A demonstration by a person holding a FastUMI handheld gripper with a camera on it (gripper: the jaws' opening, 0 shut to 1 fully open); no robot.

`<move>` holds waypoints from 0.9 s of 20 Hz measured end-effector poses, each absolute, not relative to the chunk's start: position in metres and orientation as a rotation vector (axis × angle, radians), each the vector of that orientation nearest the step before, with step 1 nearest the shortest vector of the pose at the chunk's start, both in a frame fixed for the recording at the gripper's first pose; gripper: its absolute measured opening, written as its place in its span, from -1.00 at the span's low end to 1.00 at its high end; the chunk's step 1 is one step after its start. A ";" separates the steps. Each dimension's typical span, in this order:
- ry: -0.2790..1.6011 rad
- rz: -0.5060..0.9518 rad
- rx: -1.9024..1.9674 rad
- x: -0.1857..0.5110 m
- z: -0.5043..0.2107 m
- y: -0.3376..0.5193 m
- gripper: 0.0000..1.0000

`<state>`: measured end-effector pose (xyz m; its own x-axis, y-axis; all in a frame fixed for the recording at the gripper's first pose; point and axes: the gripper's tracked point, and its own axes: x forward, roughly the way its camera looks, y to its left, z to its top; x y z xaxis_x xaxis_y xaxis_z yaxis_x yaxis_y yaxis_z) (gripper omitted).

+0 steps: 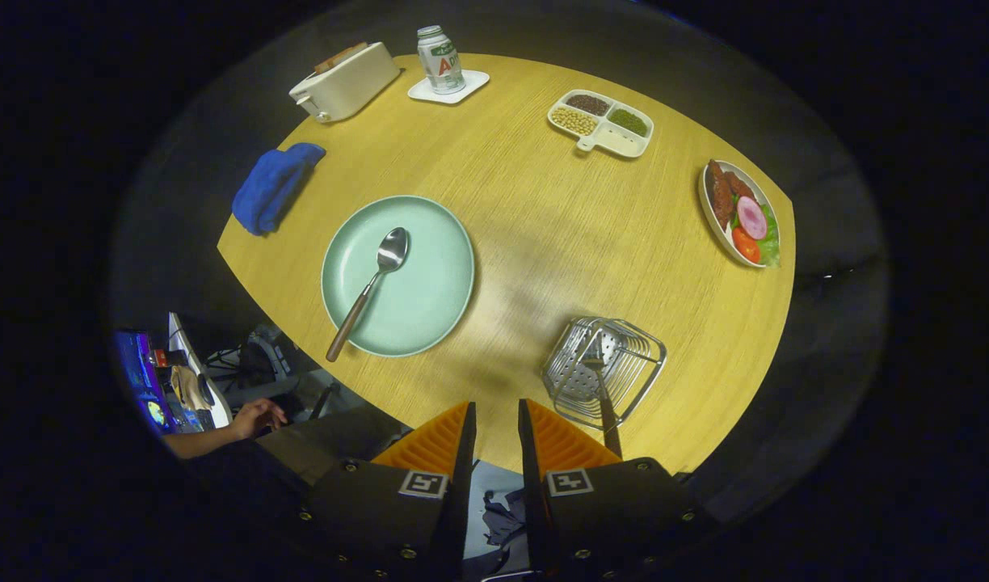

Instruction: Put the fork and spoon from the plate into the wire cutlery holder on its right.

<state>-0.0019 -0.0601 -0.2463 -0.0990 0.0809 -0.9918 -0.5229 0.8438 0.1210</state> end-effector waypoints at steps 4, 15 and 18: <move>1.597 0.560 -0.304 -0.020 -0.255 -0.027 -0.39; 1.624 0.649 -0.246 -0.061 -0.282 0.051 -0.40; 1.633 0.648 -0.218 -0.064 -0.290 0.069 -0.40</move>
<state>-0.0643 0.0688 -0.2898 -0.1797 0.2226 -0.9582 -0.4947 0.8215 0.2836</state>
